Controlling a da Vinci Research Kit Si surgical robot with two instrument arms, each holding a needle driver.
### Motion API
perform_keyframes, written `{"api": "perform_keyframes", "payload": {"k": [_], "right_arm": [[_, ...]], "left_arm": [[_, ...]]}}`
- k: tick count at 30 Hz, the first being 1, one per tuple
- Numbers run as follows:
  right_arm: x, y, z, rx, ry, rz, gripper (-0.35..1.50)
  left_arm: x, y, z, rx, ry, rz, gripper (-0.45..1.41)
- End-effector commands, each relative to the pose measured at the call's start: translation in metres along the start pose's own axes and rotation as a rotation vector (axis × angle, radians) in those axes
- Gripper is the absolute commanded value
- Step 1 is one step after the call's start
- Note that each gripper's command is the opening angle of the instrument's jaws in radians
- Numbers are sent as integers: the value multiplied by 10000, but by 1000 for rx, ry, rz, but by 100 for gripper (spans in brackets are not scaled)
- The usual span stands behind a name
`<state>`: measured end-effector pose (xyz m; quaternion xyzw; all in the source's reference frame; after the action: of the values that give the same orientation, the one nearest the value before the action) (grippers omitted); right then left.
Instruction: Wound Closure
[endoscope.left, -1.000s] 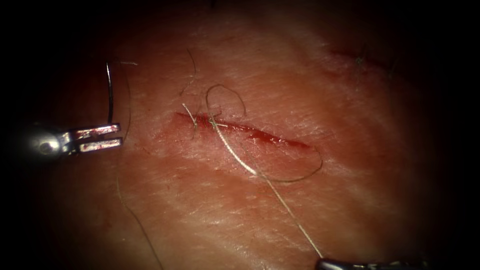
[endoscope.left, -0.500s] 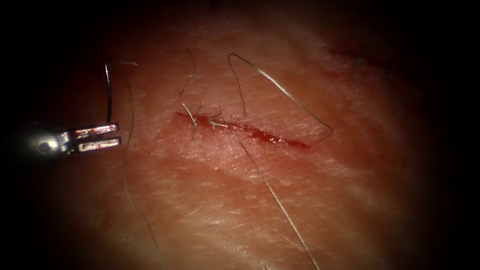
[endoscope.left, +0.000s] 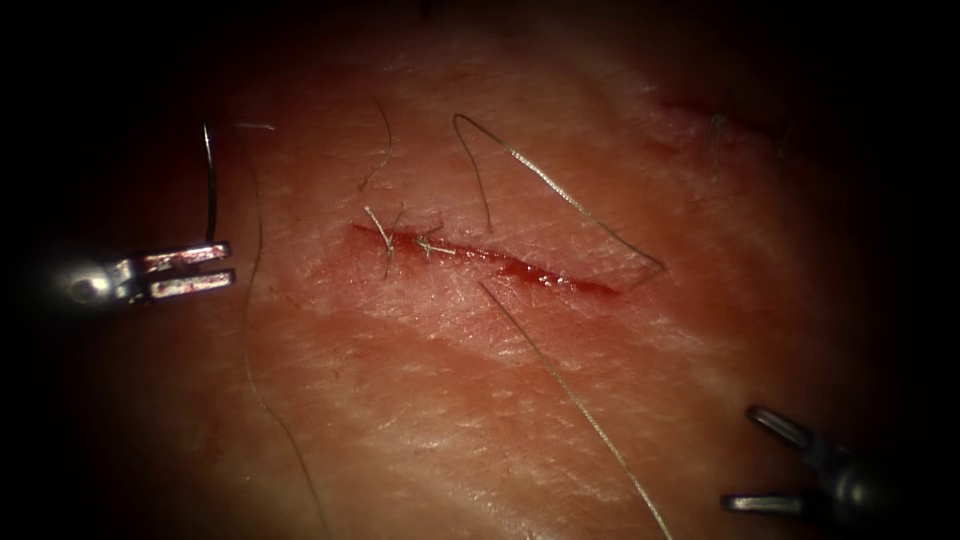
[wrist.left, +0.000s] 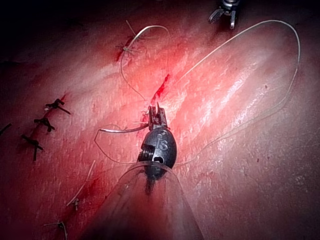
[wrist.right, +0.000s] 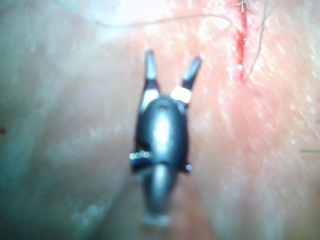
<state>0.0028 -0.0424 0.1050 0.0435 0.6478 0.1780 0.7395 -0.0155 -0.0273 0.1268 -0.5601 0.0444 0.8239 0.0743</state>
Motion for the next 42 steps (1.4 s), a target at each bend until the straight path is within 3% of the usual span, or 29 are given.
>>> {"api": "perform_keyframes", "payload": {"k": [1, 10, 19, 30, 42], "right_arm": [[-10, 1, 9, -2, -3, 1, 126], [-31, 48, 76, -17, -57, -147, 109], [-69, 63, 114, -21, -89, -223, 103], [-57, 45, 165, 1, -49, -245, 101], [-53, 50, 214, -6, -34, -257, 98]], "left_arm": [[-4, 4, 7, -1, 0, -2, -45], [-1, 10, 18, 11, -6, -2, -45], [-2, 19, 32, 3, 3, 4, -45], [-9, 22, 44, -8, 4, -6, -45], [-8, 22, 43, -9, 5, -6, -45]]}}
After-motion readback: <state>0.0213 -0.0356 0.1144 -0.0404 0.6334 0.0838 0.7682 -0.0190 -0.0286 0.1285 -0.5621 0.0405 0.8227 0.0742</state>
